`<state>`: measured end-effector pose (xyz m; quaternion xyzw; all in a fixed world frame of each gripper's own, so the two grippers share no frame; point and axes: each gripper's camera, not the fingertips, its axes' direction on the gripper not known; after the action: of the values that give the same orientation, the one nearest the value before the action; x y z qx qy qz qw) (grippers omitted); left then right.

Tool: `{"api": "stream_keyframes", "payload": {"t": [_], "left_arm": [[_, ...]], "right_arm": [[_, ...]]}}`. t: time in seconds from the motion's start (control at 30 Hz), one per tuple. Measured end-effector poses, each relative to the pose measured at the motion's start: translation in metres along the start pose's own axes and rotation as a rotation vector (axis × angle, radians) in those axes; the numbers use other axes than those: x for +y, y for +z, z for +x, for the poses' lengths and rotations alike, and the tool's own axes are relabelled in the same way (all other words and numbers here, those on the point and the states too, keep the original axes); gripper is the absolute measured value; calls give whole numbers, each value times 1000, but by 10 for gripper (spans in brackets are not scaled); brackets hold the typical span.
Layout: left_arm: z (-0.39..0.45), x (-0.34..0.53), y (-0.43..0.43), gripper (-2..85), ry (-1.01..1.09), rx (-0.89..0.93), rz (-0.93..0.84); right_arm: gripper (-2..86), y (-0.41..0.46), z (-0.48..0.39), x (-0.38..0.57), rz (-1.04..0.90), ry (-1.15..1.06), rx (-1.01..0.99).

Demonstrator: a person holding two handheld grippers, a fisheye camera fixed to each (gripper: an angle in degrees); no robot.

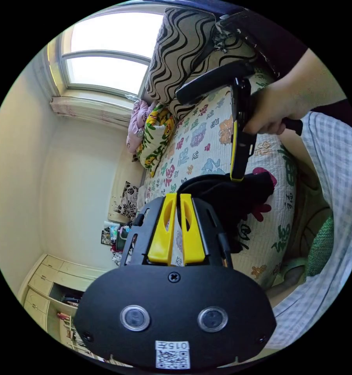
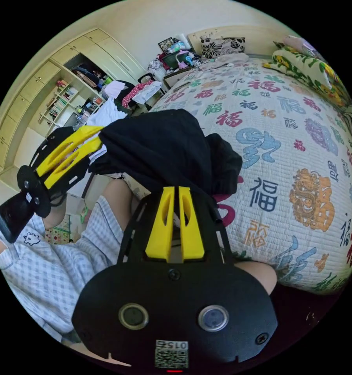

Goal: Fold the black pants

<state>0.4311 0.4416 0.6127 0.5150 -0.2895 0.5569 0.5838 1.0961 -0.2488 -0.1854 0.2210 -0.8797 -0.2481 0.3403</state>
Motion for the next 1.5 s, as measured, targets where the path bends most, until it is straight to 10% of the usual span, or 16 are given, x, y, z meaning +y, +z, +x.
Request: {"api": "stream_keyframes", "payload": {"t": [0.47,0.67,0.97,1.5], "left_arm": [[-132,55,-16,-3,-413,125,40],[-233,68,-53,-4,-523,-109,92],[-107,0,-83,-5,119,-628,125],[-194,-111,1,3,-407,235,441]], "right_arm": [[-7,-175,-47,-40,400,-112,89],[-5,-264,-110,-105,588,-304,35],[-4,-236,-60,-92,437,-161,146],[1,-319,146,-39,492,387,508]]}}
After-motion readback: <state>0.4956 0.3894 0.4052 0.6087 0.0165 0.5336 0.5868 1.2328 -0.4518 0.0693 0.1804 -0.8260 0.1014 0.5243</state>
